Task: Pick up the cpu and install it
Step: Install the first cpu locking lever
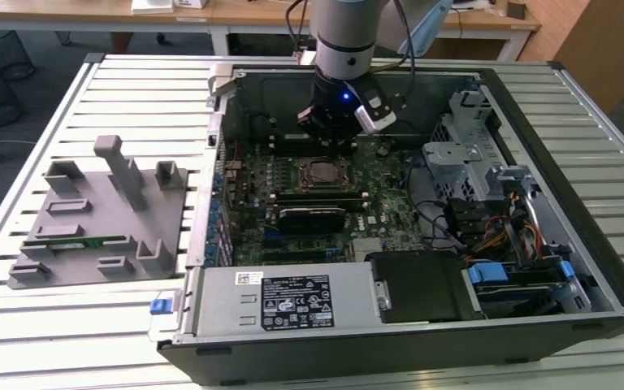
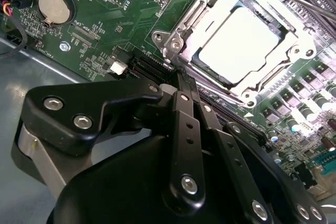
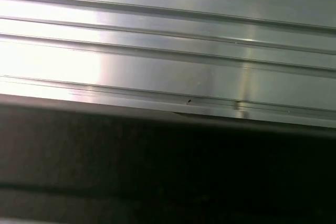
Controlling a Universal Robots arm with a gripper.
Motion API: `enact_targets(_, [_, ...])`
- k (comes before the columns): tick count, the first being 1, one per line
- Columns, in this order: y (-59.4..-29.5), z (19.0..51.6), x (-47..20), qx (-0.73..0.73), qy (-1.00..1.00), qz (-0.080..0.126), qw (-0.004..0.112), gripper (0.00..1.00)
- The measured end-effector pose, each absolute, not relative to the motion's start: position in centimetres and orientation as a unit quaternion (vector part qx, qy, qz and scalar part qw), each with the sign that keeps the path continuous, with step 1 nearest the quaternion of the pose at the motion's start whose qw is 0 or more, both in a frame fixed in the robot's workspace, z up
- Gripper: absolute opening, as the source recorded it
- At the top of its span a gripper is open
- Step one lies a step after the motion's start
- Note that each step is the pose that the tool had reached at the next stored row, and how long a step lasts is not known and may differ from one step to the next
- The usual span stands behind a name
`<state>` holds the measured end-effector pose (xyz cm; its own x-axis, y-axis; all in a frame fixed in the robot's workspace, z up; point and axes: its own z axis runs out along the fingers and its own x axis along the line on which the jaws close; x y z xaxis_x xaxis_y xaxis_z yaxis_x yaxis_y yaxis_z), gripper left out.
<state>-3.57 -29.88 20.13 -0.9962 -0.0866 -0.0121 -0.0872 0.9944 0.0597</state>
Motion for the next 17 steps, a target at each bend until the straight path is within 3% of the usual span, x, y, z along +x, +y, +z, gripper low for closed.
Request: enact_targets(17, [-30.10,19.60,-3.56,-0.044,0.999,0.004,0.003,0.11])
